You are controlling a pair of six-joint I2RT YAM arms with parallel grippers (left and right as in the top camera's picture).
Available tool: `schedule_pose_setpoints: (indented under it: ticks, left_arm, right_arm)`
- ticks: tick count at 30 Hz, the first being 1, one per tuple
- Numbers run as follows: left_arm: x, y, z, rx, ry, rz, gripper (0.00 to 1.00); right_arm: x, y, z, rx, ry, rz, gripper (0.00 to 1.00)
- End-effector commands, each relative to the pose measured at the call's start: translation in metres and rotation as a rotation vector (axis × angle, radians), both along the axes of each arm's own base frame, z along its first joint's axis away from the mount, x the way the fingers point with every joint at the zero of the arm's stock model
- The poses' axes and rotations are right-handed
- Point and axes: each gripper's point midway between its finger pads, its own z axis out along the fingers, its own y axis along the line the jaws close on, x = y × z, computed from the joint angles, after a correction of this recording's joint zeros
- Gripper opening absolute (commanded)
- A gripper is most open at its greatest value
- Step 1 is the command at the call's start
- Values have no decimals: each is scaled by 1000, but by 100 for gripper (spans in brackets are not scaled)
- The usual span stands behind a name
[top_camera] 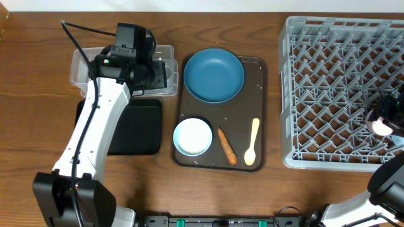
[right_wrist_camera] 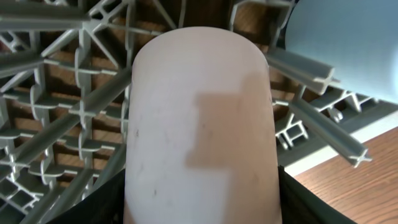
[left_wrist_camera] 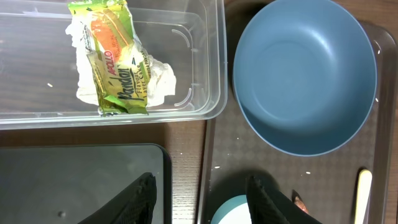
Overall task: Sort waste into correct bins and load items into the dishwasher rack
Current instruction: 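Carry the pink cup right and lower it into the dish rack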
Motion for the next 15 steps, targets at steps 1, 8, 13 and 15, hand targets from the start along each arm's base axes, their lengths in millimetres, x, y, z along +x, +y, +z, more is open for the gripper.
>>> schedule_pose_setpoints:
  ticks: [1, 8, 13, 15]
  left_arm:
    - [2, 2, 3, 21, -13, -7, 49]
    - [2, 2, 3, 21, -12, -8, 49]
    - [2, 2, 3, 21, -12, -7, 49]
    - [2, 2, 3, 21, -12, -7, 49]
  right_arm:
    - [-10, 2, -1, 20, 31, -29, 37]
    - [-21, 9, 5, 50, 76, -29, 30]
    - [-21, 9, 9, 51, 78, -29, 33]
    - [-20, 9, 9, 49, 75, -29, 40]
